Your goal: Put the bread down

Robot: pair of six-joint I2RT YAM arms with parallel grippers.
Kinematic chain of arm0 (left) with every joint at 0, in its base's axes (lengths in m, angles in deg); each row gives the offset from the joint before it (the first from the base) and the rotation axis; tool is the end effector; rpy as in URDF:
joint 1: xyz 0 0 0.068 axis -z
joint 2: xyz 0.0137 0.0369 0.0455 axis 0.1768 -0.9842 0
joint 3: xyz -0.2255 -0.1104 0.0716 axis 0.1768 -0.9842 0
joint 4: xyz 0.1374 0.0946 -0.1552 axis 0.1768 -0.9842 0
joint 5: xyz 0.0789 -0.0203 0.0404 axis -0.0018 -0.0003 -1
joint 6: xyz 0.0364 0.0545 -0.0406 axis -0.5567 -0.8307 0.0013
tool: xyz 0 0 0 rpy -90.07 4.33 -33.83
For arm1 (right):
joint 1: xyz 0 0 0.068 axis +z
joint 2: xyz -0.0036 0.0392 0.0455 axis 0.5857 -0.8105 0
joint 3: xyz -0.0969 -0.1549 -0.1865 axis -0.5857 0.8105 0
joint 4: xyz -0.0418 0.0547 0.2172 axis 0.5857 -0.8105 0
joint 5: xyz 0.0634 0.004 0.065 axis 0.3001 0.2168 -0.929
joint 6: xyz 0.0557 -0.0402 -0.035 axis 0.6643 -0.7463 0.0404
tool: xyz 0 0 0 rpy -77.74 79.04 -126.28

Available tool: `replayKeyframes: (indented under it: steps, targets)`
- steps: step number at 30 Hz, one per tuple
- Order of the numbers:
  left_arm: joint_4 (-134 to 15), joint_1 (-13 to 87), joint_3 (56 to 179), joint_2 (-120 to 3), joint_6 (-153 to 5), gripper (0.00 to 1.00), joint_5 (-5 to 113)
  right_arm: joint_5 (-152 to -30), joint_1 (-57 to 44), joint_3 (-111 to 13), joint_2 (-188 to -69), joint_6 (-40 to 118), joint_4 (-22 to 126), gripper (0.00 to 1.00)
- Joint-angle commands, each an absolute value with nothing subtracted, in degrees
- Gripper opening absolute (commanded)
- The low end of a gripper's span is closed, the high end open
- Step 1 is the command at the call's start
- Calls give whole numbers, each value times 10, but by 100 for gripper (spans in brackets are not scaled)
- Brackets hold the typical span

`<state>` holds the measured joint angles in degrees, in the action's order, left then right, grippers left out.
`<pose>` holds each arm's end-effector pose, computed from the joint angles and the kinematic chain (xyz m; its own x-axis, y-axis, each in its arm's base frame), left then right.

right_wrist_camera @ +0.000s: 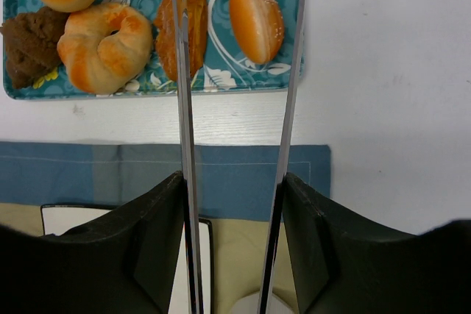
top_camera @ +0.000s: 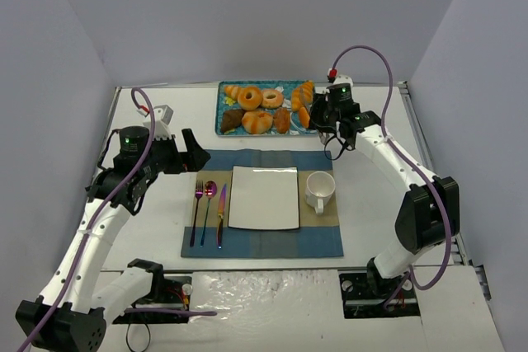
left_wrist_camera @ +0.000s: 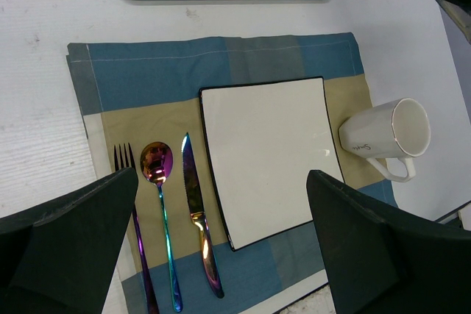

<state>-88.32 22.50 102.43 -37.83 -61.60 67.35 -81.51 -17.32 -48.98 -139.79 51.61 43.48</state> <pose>0.1924 -0.0664 0.3343 -0.5745 -0.2645 -0.7746 0.3170 0.8006 -0.5085 0.3535 0.1158 0.3037 -0.4807 0.1869 -0.8568 -0.1332 0.9501 0.2820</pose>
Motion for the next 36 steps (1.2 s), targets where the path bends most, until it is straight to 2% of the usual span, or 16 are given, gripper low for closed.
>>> replayKeyframes:
  steps: [1,36]
  targets:
    - [-859,228,1032,-365,-625,97,675,-826,-160,-516,-1387,517,444,49]
    - [-860,228,1030,-364,-625,97,674,-763,-142,-487,-1468,488,445,47]
